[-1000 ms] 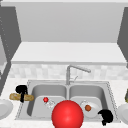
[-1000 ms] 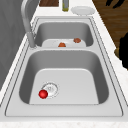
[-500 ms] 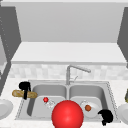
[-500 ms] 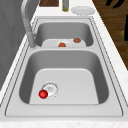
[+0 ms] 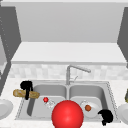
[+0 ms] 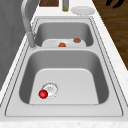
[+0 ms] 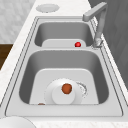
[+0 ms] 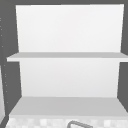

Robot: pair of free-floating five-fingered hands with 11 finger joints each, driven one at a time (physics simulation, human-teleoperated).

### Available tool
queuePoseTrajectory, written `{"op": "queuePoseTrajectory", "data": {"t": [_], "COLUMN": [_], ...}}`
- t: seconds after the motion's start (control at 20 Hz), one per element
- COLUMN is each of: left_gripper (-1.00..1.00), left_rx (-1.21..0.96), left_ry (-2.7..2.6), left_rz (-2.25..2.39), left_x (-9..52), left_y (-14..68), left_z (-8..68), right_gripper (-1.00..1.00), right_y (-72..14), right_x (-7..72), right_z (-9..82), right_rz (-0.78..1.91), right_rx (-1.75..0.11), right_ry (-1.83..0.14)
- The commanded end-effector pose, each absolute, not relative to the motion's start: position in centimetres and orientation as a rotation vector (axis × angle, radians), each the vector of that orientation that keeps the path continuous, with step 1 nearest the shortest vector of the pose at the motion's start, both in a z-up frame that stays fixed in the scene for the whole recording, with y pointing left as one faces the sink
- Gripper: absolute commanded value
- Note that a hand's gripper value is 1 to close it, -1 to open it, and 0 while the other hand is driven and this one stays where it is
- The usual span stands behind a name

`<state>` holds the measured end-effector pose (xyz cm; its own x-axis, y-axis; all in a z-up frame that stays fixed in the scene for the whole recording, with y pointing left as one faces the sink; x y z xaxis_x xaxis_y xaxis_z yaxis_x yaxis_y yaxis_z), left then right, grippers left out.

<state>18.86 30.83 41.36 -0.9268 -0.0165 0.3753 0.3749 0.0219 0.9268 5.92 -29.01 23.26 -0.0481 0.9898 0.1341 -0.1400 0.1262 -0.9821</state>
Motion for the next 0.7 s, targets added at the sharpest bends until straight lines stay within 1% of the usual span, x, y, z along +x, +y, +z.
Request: {"op": "queuePoseTrajectory", "data": {"t": [0.0, 0.4, 0.65], "left_gripper": [1.0, 1.0, 1.0], "left_rx": [-0.361, -0.358, -0.366], "left_ry": [-1.98, -1.968, -1.971], "left_rz": [-2.02, -2.026, -2.014], "left_x": [15.8, 9.1, 6.6], "left_y": [29.6, 27.4, 26.4], "left_z": [43.6, 48.6, 52.1], "right_gripper": [0.0, 0.0, 0.0], "right_y": [-29.0, -29.0, -29.0], "right_x": [5.9, 5.9, 5.9], "right_z": [23.3, 23.3, 23.3], "right_rz": [1.215, 1.215, 1.215], "right_rx": [-0.985, -0.985, -0.985], "right_ry": [-1.208, -1.208, -1.208]}}
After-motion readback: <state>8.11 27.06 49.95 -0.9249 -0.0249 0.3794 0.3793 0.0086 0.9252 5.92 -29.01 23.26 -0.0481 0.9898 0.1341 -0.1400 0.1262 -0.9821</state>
